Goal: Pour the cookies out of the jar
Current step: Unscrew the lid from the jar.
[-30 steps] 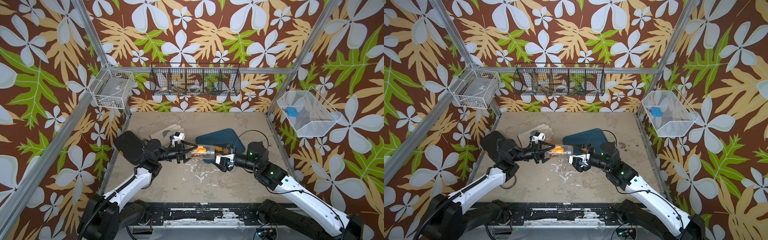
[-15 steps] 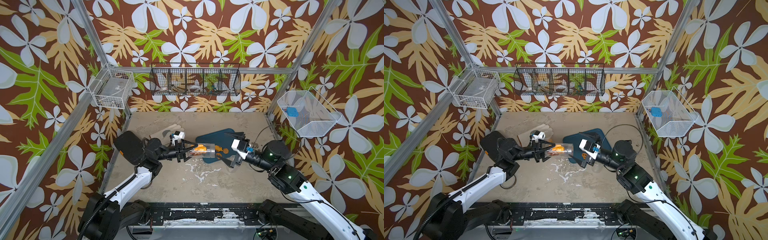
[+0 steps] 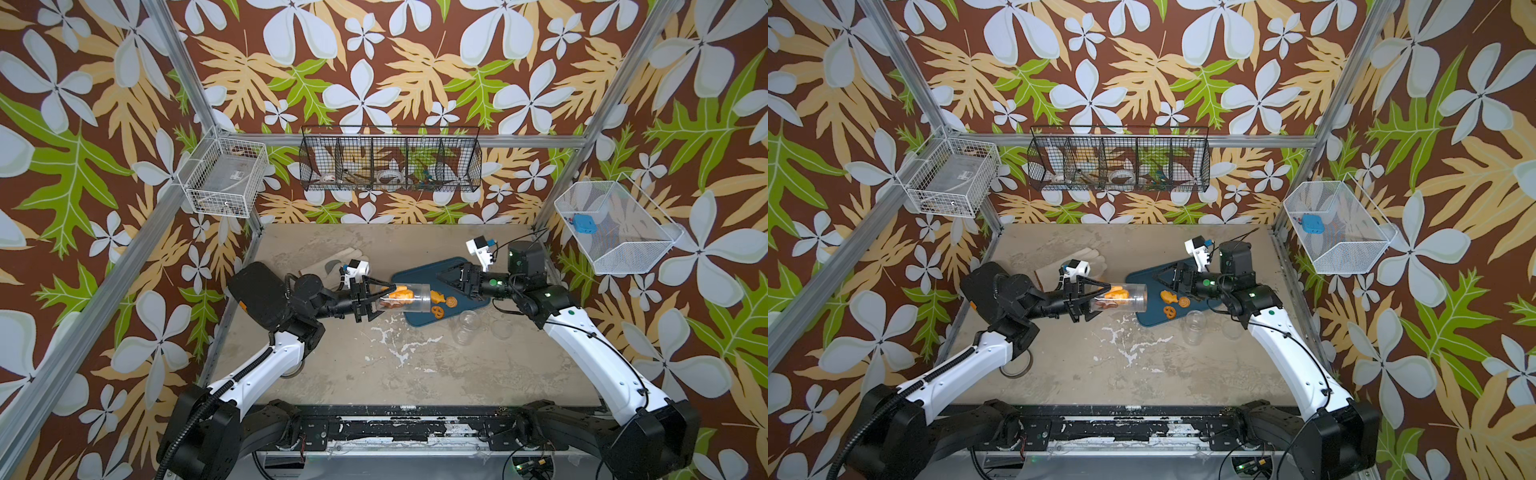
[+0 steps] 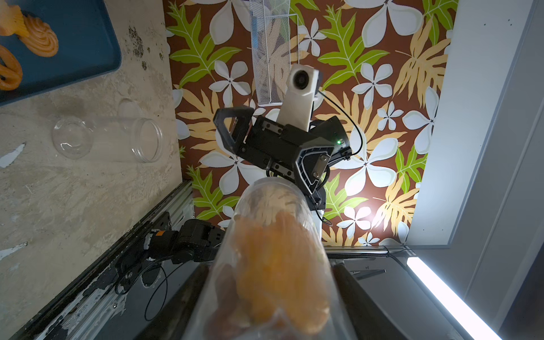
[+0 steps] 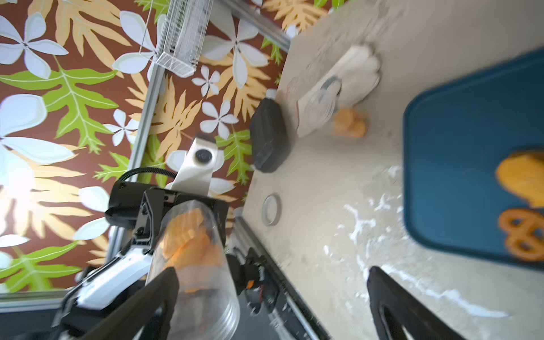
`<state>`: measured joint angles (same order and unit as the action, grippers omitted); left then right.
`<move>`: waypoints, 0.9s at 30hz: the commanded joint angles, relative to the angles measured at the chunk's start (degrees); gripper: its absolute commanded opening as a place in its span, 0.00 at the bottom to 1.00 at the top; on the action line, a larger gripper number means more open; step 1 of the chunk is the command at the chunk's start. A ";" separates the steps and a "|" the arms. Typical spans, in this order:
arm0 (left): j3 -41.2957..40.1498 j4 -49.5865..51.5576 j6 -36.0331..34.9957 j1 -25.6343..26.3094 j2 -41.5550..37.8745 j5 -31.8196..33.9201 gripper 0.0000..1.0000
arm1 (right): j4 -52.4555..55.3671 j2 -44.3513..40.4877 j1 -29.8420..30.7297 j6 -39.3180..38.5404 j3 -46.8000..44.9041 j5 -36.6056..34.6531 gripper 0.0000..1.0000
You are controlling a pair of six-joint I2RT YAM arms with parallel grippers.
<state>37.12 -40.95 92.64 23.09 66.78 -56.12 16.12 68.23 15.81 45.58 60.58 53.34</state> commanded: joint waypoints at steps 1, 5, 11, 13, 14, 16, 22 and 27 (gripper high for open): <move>0.41 -2.22 -0.33 0.02 -0.05 -0.22 0.34 | -7.33 0.34 2.17 6.62 0.46 8.06 1.00; 0.50 -2.38 -0.28 0.02 0.01 -0.18 0.34 | -8.60 1.51 6.10 7.47 0.99 9.16 1.00; 0.41 -2.37 -0.28 0.00 -0.34 -0.22 0.34 | -4.81 2.11 7.35 4.65 1.41 9.57 0.98; 0.32 -2.28 -0.22 0.02 -0.47 -0.21 0.34 | -5.98 1.61 7.31 5.21 0.41 10.06 0.95; 0.32 -2.29 -0.24 0.02 -0.51 -0.22 0.34 | -6.37 1.43 7.30 5.39 0.04 10.26 0.94; 0.23 -2.29 -0.25 0.02 -0.51 -0.11 0.34 | -6.77 0.92 7.30 5.39 -0.52 10.79 0.90; 0.49 -2.38 -0.11 0.02 -0.34 0.02 0.34 | -6.96 -0.75 7.36 5.24 -2.27 11.14 0.85; 0.32 -2.26 -0.08 0.02 -0.43 -0.03 0.34 | -8.92 -0.74 7.39 5.73 -2.88 11.01 0.75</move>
<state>37.12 -40.95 92.66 23.09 66.61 -55.94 9.91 67.61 23.14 50.96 57.74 63.88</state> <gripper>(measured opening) 0.643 0.755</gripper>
